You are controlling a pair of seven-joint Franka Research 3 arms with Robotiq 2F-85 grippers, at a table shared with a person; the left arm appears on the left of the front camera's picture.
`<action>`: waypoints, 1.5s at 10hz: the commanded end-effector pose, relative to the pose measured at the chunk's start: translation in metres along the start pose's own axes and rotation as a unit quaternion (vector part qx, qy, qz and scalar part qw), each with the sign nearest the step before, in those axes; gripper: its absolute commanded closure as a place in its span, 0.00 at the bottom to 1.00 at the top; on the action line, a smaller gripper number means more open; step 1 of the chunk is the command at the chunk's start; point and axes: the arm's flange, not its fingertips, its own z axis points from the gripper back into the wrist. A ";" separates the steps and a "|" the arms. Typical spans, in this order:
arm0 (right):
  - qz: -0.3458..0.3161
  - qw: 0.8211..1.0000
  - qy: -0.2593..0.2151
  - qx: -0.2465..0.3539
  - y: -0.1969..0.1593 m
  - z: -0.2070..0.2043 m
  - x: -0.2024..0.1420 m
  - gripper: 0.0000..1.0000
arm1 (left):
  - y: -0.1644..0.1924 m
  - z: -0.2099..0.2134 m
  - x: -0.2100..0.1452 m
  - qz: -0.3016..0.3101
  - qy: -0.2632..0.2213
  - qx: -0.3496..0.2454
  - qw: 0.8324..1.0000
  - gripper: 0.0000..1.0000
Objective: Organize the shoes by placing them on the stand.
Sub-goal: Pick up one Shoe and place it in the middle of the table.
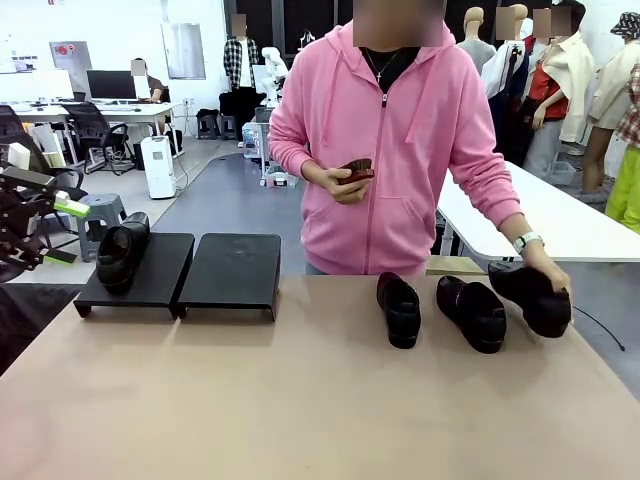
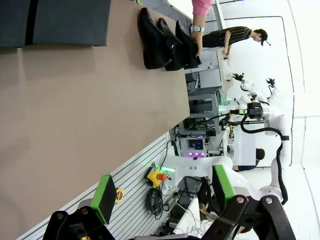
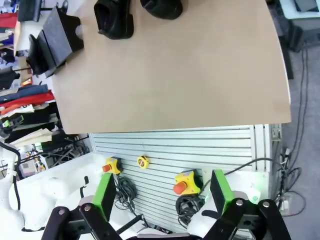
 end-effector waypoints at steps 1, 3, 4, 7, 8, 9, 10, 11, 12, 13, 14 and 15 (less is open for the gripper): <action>0.030 1.000 0.005 0.001 0.014 -0.017 0.003 0.00 | 0.000 0.002 -0.001 -0.006 0.006 0.000 1.000 0.00; 0.059 0.997 0.016 -0.047 0.052 -0.035 0.003 0.00 | 0.000 0.002 -0.001 -0.006 0.006 0.000 1.000 0.00; 0.077 0.994 0.019 -0.079 0.078 -0.045 0.004 0.00 | 0.000 0.002 -0.001 -0.006 0.006 0.000 1.000 0.00; 0.153 0.973 0.057 -0.164 0.193 -0.124 0.034 0.00 | 0.000 0.002 -0.001 -0.006 0.006 0.000 1.000 0.00; 0.159 0.965 0.065 -0.199 0.230 -0.163 0.051 0.00 | 0.000 0.002 -0.001 -0.006 0.006 0.000 1.000 0.00; 0.168 0.954 0.091 -0.229 0.264 -0.202 0.071 0.00 | 0.000 0.002 -0.001 -0.006 0.006 0.000 1.000 0.00; 0.177 0.946 0.092 -0.256 0.301 -0.244 0.089 0.00 | 0.000 0.002 -0.001 -0.006 0.006 0.000 1.000 0.00; 0.199 0.941 0.089 -0.258 0.330 -0.278 0.102 0.00 | 0.000 0.002 -0.001 -0.006 0.006 0.000 1.000 0.00; 0.207 0.942 0.060 -0.256 0.351 -0.311 0.115 0.00 | 0.000 0.002 -0.001 -0.006 0.006 0.000 1.000 0.00; 0.223 0.935 0.053 -0.270 0.358 -0.341 0.125 0.00 | 0.000 0.002 -0.001 -0.006 0.006 0.000 1.000 0.00; 0.206 0.934 0.077 -0.281 0.357 -0.359 0.134 0.00 | 0.000 0.002 -0.001 -0.006 0.006 0.000 1.000 0.00; 0.142 0.950 0.075 -0.269 0.350 -0.335 0.122 0.00 | 0.000 0.002 -0.001 -0.006 0.006 0.000 1.000 0.00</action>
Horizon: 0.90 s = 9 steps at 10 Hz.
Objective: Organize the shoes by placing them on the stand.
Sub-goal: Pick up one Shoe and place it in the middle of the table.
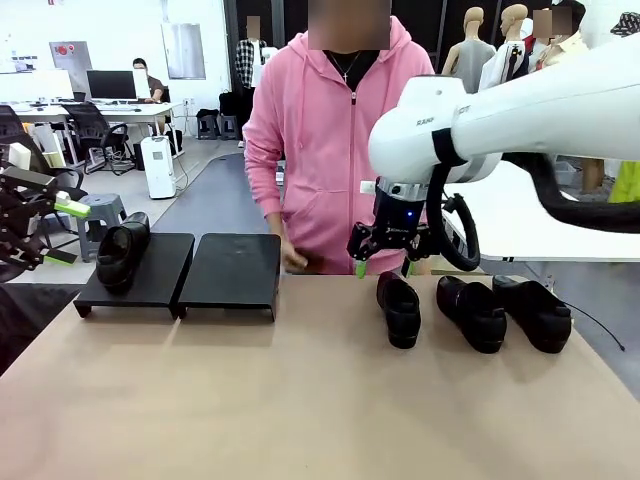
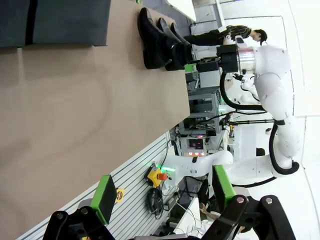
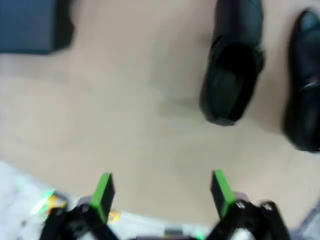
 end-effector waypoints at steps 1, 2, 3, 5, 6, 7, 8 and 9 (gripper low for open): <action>0.024 1.000 -0.010 0.001 0.003 0.005 -0.007 0.00 | 0.000 0.003 -0.001 -0.006 0.005 -0.001 1.000 0.00; 0.024 1.000 -0.010 0.001 0.003 0.005 -0.007 0.00 | 0.000 0.003 -0.001 -0.006 0.005 -0.001 1.000 0.00; -0.002 1.000 0.000 0.000 -0.002 0.002 0.000 0.00 | 0.000 0.003 -0.001 -0.006 0.005 -0.001 1.000 0.00; -0.012 0.999 0.017 -0.025 0.012 -0.029 0.037 0.00 | 0.000 0.003 -0.001 -0.006 0.005 -0.001 1.000 0.00; -0.040 0.999 0.022 -0.008 0.007 -0.043 0.062 0.00 | 0.000 0.003 -0.001 -0.006 0.005 -0.001 1.000 0.00; -0.065 0.998 0.017 0.000 0.005 -0.055 0.073 0.00 | 0.000 0.003 -0.001 -0.006 0.005 -0.001 1.000 0.00; -0.096 0.995 0.021 -0.002 0.004 -0.066 0.079 0.00 | 0.000 0.003 -0.001 -0.006 0.005 -0.001 1.000 0.00; -0.118 0.993 0.019 -0.003 0.000 -0.075 0.084 0.00 | 0.000 0.003 -0.001 -0.006 0.005 -0.001 1.000 0.00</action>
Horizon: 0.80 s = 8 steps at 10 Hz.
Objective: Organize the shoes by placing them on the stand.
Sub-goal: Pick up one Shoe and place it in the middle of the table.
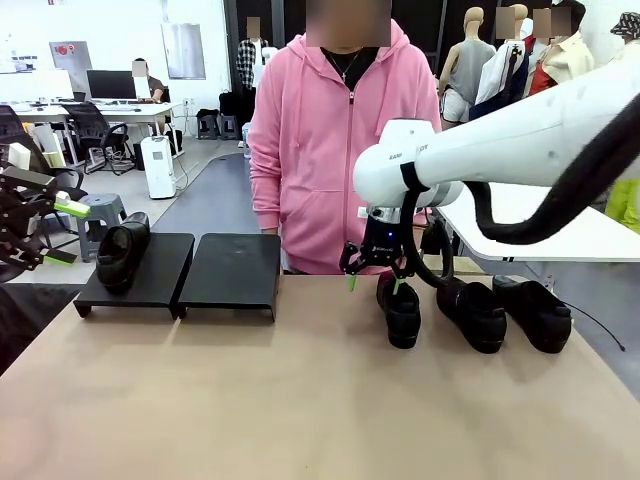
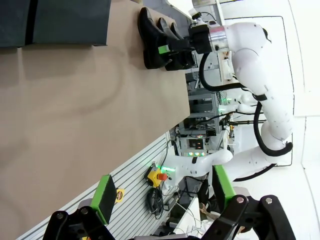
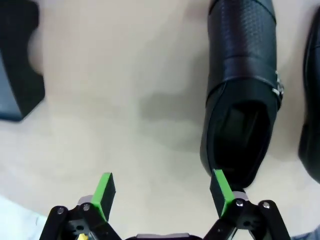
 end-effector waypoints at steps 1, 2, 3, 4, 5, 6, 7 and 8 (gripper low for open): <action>-0.052 0.999 -0.006 -0.003 0.008 0.000 0.012 0.00 | 0.000 0.003 -0.001 -0.006 0.005 -0.001 1.000 0.00; -0.063 0.998 -0.006 -0.003 0.006 -0.006 0.019 0.00 | 0.000 0.003 -0.001 -0.006 0.005 -0.001 1.000 0.00; -0.076 0.997 -0.005 -0.007 0.003 -0.013 0.025 0.00 | 0.000 0.003 -0.001 -0.006 0.005 -0.001 1.000 0.00; -0.093 0.996 -0.007 -0.011 -0.001 -0.018 0.030 0.00 | 0.000 0.003 -0.001 -0.006 0.005 -0.001 1.000 0.00; -0.104 0.994 -0.011 -0.016 -0.006 -0.023 0.034 0.00 | 0.000 0.003 -0.001 -0.006 0.005 -0.001 1.000 0.00; -0.107 0.994 -0.015 -0.019 -0.011 -0.025 0.038 0.00 | 0.000 0.003 -0.001 -0.006 0.005 -0.001 1.000 0.00; -0.107 0.994 -0.018 -0.020 -0.014 -0.028 0.042 0.00 | 0.000 0.003 -0.001 -0.006 0.005 -0.001 1.000 0.00; -0.110 0.993 -0.023 -0.029 -0.015 -0.031 0.046 0.00 | 0.000 0.003 -0.001 -0.006 0.005 -0.001 1.000 0.00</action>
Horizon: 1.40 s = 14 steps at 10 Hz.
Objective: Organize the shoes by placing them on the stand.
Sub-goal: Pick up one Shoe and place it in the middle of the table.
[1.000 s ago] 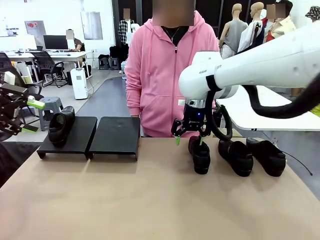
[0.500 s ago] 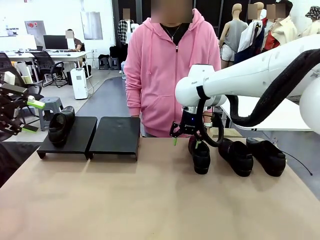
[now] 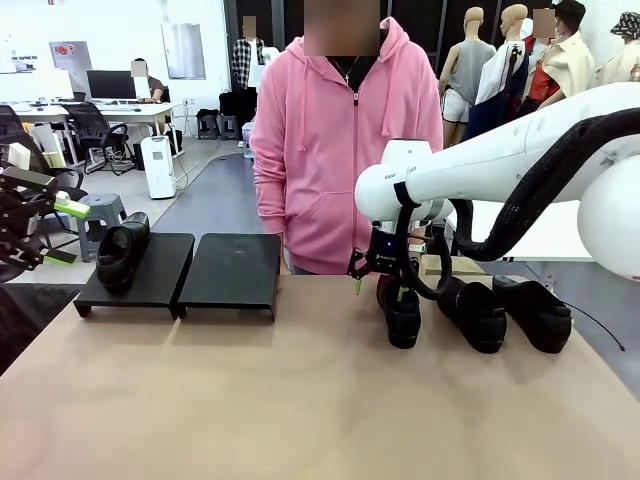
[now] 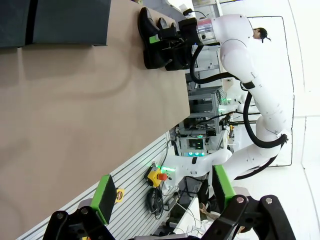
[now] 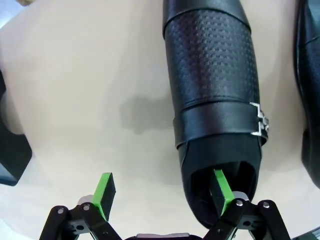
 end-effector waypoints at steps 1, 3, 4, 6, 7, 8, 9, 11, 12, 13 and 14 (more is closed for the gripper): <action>-0.014 0.999 -0.024 -0.019 0.007 -0.001 0.008 0.00 | 0.000 0.003 -0.001 -0.006 0.005 -0.001 1.000 0.00; 0.000 1.000 -0.002 -0.013 0.002 -0.003 0.006 0.60 | 0.000 0.003 -0.001 -0.006 0.005 -0.001 1.000 0.00; 0.002 1.000 -0.004 -0.013 0.000 -0.004 0.005 1.00 | 0.000 0.003 -0.001 -0.006 0.005 -0.001 1.000 0.00; 0.005 1.000 -0.005 -0.023 -0.002 -0.005 0.005 1.00 | 0.000 0.003 -0.001 -0.006 0.005 -0.001 1.000 0.00; 0.003 0.999 0.007 -0.033 -0.002 -0.003 0.006 1.00 | 0.000 0.003 -0.001 -0.006 0.005 -0.001 1.000 0.00; 0.010 0.999 0.012 -0.034 -0.001 -0.003 0.006 1.00 | 0.000 0.003 -0.001 -0.006 0.005 -0.001 1.000 0.00; 0.010 0.999 0.013 -0.036 -0.001 -0.003 0.006 1.00 | 0.000 0.003 -0.001 -0.006 0.005 -0.001 1.000 0.00; 0.019 0.998 0.030 -0.052 -0.001 -0.003 0.004 1.00 | 0.000 0.003 -0.001 -0.006 0.005 -0.001 1.000 0.00; 0.021 0.998 0.031 -0.051 0.000 -0.002 0.004 1.00 | 0.000 0.003 -0.001 -0.006 0.005 -0.001 1.000 0.00; 0.018 0.998 0.031 -0.053 -0.003 0.002 0.003 1.00 | 0.000 0.003 -0.001 -0.006 0.005 -0.001 1.000 0.00; 0.009 0.998 0.035 -0.058 -0.011 0.010 0.002 1.00 | 0.000 0.003 -0.001 -0.006 0.005 -0.001 1.000 0.00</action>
